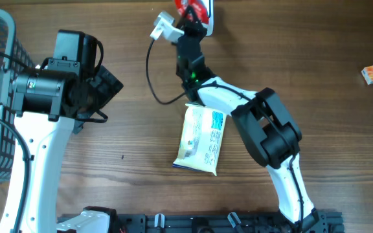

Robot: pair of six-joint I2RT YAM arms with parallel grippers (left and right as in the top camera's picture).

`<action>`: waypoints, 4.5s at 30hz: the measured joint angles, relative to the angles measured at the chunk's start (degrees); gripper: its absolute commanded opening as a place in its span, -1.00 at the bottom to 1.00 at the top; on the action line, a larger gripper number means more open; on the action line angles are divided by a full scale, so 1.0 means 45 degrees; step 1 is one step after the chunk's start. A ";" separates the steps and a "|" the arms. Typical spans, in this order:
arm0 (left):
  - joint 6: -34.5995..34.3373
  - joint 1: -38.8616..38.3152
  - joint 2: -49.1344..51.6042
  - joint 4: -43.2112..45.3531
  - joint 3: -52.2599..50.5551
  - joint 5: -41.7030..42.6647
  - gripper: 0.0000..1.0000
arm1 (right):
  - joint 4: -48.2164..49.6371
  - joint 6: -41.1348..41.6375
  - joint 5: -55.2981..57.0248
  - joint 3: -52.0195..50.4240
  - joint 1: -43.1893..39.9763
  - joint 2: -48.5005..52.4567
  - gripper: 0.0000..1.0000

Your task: Scan the item barcode

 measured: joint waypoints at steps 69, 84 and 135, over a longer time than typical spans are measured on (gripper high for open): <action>0.0000 0.0000 0.0015 0.0000 0.0000 0.0000 1.00 | -2.3931 1.7758 -1.2784 -0.1603 -0.5683 -0.7917 0.99; 0.0000 0.0000 0.0015 0.0005 0.0000 -0.0005 1.00 | -1.8195 2.0924 -1.7029 -0.7669 -0.3084 -0.7771 -0.91; 0.0000 0.0005 0.0015 0.0000 0.0000 -0.0005 1.00 | -2.3324 2.2202 -1.4600 -0.7893 -0.0034 -0.7699 -0.91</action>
